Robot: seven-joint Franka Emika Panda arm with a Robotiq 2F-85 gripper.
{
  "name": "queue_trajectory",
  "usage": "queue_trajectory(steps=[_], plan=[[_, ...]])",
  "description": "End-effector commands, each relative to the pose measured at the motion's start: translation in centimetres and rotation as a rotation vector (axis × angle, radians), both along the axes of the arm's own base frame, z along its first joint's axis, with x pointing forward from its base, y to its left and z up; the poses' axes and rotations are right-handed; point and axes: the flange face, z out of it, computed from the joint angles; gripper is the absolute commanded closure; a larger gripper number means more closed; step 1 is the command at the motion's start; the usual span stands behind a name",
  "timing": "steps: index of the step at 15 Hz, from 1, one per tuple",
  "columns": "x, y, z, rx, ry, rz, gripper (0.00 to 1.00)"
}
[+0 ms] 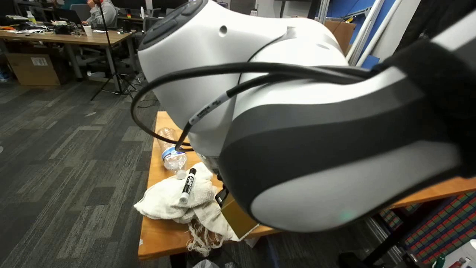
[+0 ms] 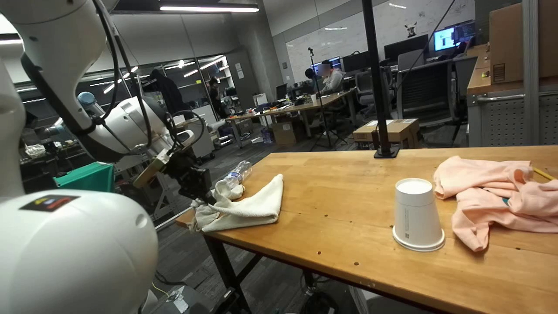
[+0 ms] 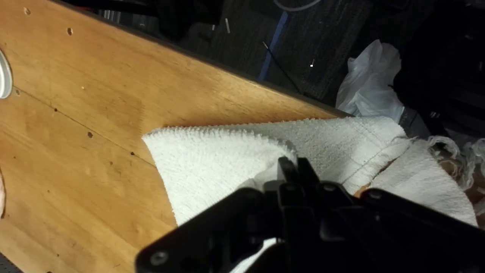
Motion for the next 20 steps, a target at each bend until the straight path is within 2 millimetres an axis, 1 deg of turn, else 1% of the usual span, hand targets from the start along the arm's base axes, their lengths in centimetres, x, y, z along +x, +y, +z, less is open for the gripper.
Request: queue_trajectory(steps=[1,4,7,10,11,12,14,15,16,20], plan=[[-0.7,0.2,-0.1,-0.008,-0.011,-0.016,0.95],[-0.9,0.1,-0.8,0.000,0.006,-0.031,0.95],[-1.7,0.3,-1.7,-0.011,0.015,-0.035,0.95],[-2.3,0.6,-2.1,-0.014,0.016,-0.038,0.95],[-2.4,0.7,-2.2,-0.015,0.015,-0.040,0.94],[-2.5,0.7,-2.3,-0.011,0.014,-0.046,0.73],[-2.7,0.8,-2.5,-0.010,0.014,-0.054,0.65],[-2.8,0.9,-2.6,-0.010,0.013,-0.056,0.59],[-2.9,1.0,-2.7,-0.010,0.014,-0.058,0.50],[-3.0,1.0,-3.1,-0.009,0.021,-0.065,0.21]])
